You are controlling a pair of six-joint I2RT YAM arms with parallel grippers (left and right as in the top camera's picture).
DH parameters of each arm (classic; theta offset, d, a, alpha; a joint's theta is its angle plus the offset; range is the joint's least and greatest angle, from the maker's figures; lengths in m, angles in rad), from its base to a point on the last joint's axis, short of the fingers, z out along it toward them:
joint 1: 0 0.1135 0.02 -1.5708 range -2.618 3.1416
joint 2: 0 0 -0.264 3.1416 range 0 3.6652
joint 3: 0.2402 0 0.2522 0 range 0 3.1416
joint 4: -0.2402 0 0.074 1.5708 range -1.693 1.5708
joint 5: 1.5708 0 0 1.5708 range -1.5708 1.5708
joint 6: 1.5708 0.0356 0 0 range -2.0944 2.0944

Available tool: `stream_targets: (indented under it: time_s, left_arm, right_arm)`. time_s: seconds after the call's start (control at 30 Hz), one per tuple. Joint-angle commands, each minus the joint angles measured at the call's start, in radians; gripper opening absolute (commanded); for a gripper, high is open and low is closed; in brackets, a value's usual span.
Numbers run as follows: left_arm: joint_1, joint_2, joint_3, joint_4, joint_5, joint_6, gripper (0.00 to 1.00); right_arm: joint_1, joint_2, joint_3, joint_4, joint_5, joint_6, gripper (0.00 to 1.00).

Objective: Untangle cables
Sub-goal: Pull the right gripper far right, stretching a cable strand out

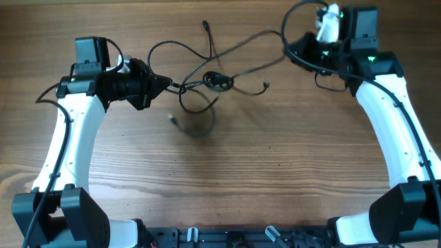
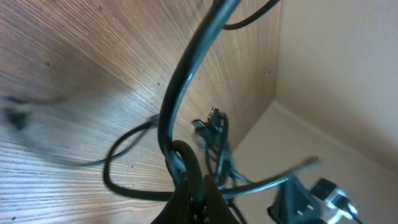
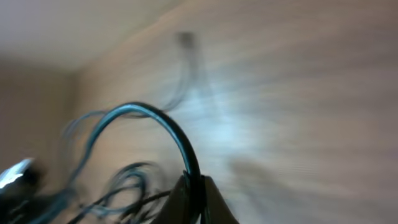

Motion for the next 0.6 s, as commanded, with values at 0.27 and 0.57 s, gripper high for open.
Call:
stream_targets:
  time_s: [0.27,0.57]
  left_arm:
    - [0.015,-0.013,-0.005,-0.012,-0.031,0.059,0.04]
    - [0.015,-0.013,-0.005,-0.013,-0.030,0.062,0.04]
  right_arm:
    - [-0.155,0.010,0.019,-0.110,0.447,0.068,0.04]
    - [-0.323,0.053,0.019,-0.139,0.219,-0.027,0.04]
